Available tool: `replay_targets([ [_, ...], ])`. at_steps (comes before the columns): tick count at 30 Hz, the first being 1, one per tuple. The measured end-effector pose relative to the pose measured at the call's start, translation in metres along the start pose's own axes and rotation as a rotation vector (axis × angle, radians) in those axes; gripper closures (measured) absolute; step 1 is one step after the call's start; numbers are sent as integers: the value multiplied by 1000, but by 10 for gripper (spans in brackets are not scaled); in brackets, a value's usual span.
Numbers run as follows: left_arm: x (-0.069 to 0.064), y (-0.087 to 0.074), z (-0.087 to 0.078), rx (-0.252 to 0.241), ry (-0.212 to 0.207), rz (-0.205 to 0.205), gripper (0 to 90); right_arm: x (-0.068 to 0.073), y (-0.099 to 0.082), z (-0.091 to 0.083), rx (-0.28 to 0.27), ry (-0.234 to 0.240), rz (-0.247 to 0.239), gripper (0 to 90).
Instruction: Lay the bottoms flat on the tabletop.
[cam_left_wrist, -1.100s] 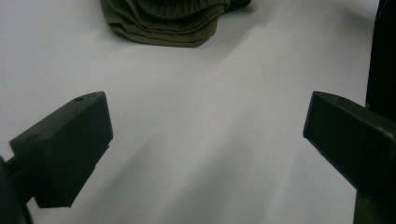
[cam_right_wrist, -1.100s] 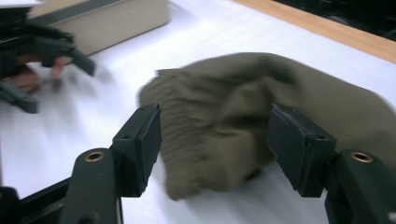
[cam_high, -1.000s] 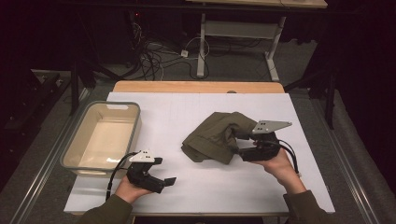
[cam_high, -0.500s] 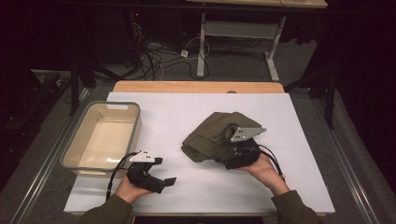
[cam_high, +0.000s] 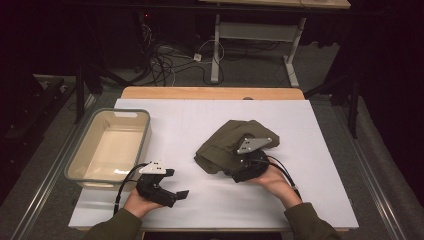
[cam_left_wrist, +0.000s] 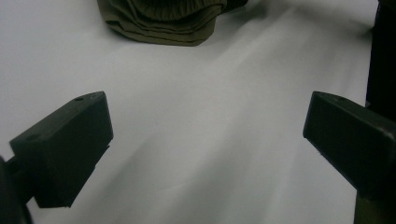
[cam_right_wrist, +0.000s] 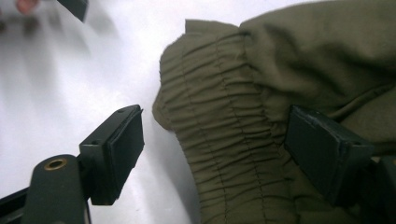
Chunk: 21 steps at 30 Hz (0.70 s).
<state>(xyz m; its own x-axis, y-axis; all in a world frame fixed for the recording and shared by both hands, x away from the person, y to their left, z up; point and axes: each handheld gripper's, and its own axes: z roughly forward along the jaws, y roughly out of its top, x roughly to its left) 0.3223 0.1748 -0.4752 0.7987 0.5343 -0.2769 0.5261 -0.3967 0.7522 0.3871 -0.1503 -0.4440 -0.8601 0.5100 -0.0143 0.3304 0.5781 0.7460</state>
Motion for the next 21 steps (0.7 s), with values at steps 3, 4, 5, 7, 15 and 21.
replay_targets([
  [3, 0, 0, 0, 1, -1, 0, 9, 1, -1, 7, 18, -21, -7, 196],
  [4, 0, 0, 0, 1, -2, -1, 9, 1, -1, 9, 21, -27, -8, 195],
  [5, 0, 0, 0, 2, -2, -1, 9, 0, -2, 11, 30, -38, -13, 194],
  [7, 0, 0, 0, 1, -4, -1, 9, 0, -4, 17, 49, -52, -21, 178],
  [15, 0, 0, 1, 5, -4, -2, 9, 7, -8, 31, 75, -128, -66, 153],
  [21, 0, 0, 1, 6, -4, -3, 9, 12, -10, 36, 82, -197, -110, 199],
])
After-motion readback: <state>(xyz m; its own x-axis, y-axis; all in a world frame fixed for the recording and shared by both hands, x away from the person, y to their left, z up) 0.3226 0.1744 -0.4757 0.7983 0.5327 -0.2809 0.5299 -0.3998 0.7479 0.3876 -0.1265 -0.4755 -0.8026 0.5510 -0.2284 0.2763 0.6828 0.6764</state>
